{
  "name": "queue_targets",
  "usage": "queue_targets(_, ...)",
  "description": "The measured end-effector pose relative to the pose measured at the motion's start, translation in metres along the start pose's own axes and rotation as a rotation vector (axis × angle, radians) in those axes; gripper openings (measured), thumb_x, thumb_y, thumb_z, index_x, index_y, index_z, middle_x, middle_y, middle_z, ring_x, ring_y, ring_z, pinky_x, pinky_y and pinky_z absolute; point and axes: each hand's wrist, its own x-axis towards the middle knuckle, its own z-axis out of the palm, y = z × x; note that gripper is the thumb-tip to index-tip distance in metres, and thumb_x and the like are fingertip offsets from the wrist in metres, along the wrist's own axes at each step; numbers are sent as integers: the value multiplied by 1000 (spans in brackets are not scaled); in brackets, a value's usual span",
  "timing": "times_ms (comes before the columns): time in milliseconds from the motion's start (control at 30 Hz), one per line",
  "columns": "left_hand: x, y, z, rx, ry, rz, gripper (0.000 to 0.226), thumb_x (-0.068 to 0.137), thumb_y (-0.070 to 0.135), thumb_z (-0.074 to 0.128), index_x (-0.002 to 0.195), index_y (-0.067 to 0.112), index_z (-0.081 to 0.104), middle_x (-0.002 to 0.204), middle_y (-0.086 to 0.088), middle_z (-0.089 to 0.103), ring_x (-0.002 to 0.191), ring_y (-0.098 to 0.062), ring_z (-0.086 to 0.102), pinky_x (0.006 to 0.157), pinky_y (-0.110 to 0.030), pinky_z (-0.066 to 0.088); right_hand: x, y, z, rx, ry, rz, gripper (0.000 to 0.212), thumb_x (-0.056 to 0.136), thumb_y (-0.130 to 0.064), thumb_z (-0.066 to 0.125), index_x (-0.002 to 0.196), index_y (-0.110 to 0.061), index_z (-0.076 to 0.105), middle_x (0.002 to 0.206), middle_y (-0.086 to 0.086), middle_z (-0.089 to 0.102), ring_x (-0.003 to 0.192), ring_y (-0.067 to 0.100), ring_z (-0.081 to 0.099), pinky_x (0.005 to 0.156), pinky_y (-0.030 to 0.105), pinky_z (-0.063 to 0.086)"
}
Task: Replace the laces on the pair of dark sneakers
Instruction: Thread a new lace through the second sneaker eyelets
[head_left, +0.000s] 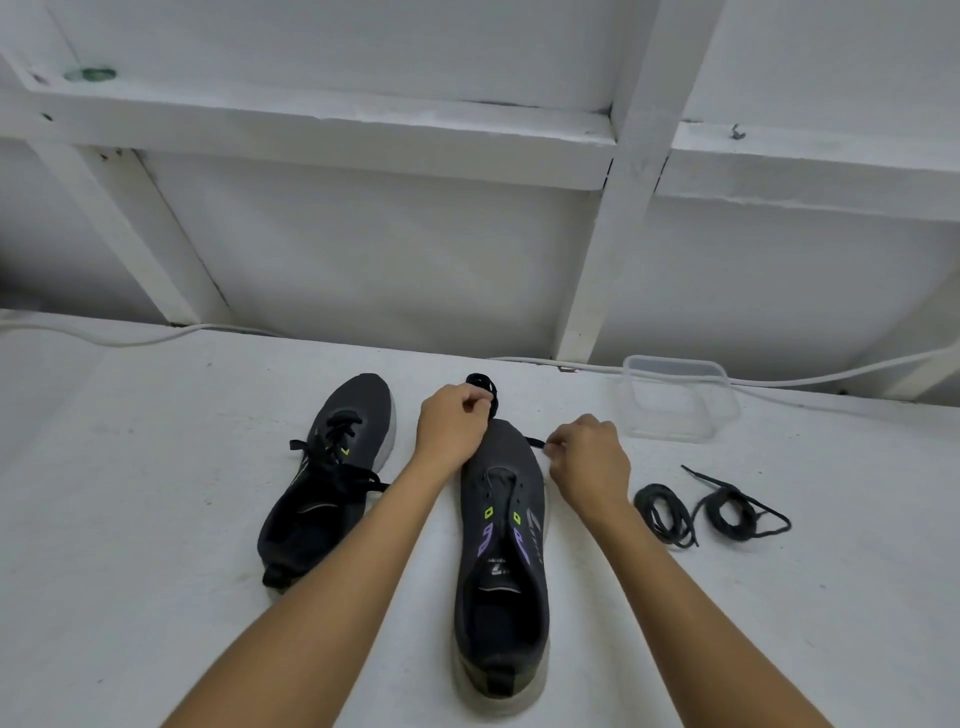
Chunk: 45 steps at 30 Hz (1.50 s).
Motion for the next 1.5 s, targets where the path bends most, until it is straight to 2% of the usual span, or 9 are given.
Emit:
queue_targets(233,10,15,-1,161,-219,316,34,99,29,58,132,26,64,135,9,62,132,-19,46,111,-42,37,17,-19,-25,252,106,-108,13,100,-11,55,102,-10,68,92,4,67,99,24,52,71,36,42)
queue_targets(400,12,35,-10,39,-205,323,14,97,32,60,89,26,69,85,11,69,81,-13,61,76,-33,49,26,-28,-53,436,137,-129,9,101,-11,56,102,-13,65,89,-4,65,85,18,59,70,26,39)
queue_targets(600,7,43,-46,65,-277,318,21,96,42,61,82,28,70,67,16,63,57,-4,49,55,-14,38,24,-12,-61,335,33,-98,24,103,-6,47,100,-16,69,91,-1,58,80,18,53,59,16,34)
queue_targets(733,2,36,-75,106,-331,279,25,98,42,57,83,30,72,81,8,71,65,-8,57,68,-29,45,17,4,-77,670,88,93,25,103,-12,42,112,-27,60,82,-8,66,76,14,59,55,20,40)
queue_targets(867,-10,41,-78,73,-326,293,24,99,39,55,83,31,71,88,9,73,85,-16,66,81,-39,52,-4,-19,-80,651,-54,-169,30,99,-36,57,126,-48,62,62,-22,57,61,1,53,62,16,42)
queue_targets(1100,-23,47,-81,90,-326,323,29,99,41,54,80,29,71,65,13,59,54,-6,42,56,-22,35,-6,-33,-79,407,19,-184,19,99,-29,60,80,-31,65,60,-12,58,62,7,53,60,28,37)
queue_targets(1233,-28,33,-99,96,-262,284,27,100,38,55,79,31,71,56,17,49,50,-4,37,50,-14,32,-3,-4,-87,330,161,48,14,98,-27,57,101,-22,69,67,-7,63,72,18,61,64,31,41)
queue_targets(1367,-35,39,-91,84,-286,306,26,99,36,56,80,28,71,62,16,58,51,-2,42,52,-13,34,-20,-26,-80,428,-55,-227,39,98,-41,57,137,-39,55,54,-6,56,59,6,54,60,20,39)
queue_targets(1500,-36,49,-80,93,-322,344,25,100,33,55,83,23,72,74,10,67,59,-1,50,57,-15,36,-21,-51,-71,410,-47,-380,15,100,-33,55,93,-42,65,69,-22,64,70,3,59,64,21,42)
